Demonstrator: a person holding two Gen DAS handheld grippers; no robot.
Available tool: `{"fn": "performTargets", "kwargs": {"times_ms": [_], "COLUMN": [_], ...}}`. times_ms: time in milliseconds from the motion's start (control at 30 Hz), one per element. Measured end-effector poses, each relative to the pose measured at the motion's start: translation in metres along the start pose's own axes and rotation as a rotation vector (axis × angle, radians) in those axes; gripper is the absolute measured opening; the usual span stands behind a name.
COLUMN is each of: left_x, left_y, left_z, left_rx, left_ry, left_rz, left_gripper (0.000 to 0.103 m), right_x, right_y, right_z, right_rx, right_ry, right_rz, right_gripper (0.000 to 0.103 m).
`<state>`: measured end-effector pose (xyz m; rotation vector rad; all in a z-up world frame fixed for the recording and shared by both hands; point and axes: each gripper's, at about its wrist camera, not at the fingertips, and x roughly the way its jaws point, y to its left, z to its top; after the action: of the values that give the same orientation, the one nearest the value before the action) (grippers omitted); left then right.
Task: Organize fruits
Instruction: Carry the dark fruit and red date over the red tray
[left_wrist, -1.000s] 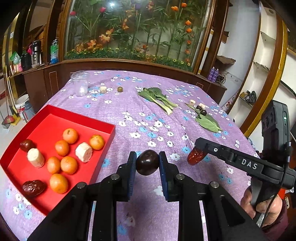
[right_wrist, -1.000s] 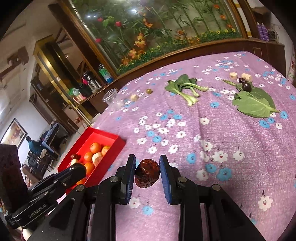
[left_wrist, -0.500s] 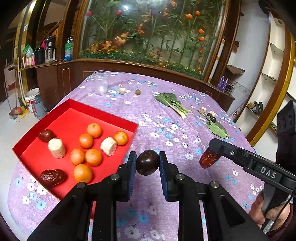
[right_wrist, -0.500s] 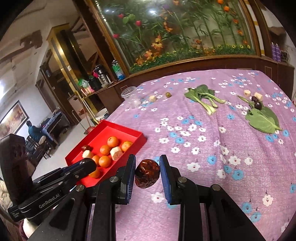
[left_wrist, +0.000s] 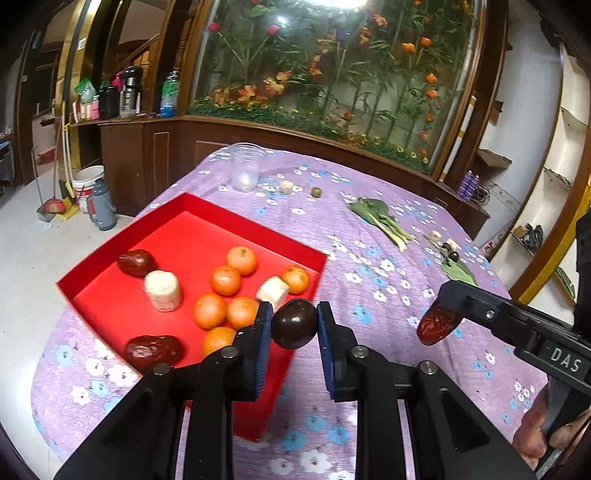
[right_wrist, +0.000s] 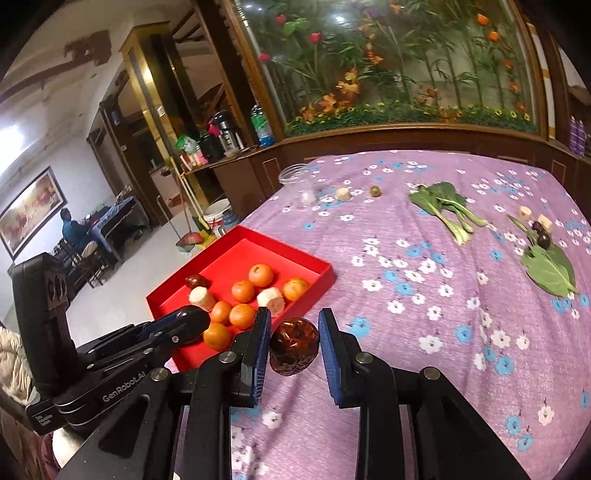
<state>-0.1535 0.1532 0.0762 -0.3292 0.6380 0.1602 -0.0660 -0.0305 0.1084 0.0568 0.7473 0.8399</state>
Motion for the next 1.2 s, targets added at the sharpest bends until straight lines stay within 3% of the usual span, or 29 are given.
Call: {"fn": "performTargets", "kwargs": {"times_ms": [367,800,1200], "left_x": [0.004,0.016,0.027], "left_y": [0.041,0.075,0.098], "left_z": [0.005,0.025,0.047], "left_rx": [-0.056,-0.045,-0.018], "left_ry": [-0.001,-0.003,-0.008], "left_rz": [0.065,0.152,0.204], "left_gripper": [0.023,0.023,0.023], "right_x": [0.027,0.073,0.101], "right_y": [0.041,0.081,0.101], "right_z": [0.016,0.039,0.083], "right_rx": [-0.096,-0.182,-0.2], "right_ry": [0.039,0.094,0.093], "right_rz": [0.025,0.069,0.085], "right_gripper": [0.029,0.029,0.029]}}
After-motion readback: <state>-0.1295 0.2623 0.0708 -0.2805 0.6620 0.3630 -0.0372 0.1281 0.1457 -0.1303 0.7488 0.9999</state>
